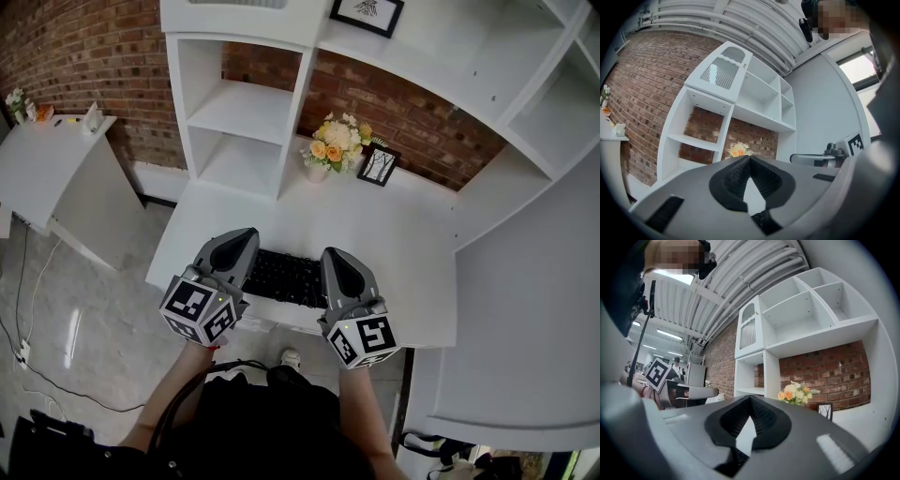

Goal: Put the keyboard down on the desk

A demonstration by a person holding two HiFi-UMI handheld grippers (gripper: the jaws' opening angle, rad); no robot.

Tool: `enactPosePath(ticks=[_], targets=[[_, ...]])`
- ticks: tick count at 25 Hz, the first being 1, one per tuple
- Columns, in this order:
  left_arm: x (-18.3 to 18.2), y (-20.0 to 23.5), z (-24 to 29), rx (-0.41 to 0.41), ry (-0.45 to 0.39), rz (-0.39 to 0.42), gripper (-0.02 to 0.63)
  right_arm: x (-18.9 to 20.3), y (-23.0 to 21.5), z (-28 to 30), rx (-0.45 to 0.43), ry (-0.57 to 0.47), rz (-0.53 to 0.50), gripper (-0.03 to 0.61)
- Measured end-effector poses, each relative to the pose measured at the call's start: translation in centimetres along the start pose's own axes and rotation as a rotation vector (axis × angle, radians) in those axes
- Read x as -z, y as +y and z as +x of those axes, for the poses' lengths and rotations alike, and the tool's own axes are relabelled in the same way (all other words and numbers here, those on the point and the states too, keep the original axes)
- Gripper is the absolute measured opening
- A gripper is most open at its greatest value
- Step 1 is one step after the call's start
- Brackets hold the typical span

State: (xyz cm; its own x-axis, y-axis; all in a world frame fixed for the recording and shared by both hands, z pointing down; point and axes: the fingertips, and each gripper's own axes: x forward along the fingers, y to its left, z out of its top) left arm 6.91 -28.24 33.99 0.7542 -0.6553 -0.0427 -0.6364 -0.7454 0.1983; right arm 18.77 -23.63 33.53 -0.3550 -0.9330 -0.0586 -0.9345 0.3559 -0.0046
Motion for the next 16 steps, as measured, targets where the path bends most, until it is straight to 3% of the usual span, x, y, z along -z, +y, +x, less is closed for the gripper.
enactPosePath(ticks=[16], targets=[[-0.4,0.5,-3.1,0.038,0.016,0.016,-0.009,-0.1,3.5,-0.9,0.046,-0.01,0.005,0.002]])
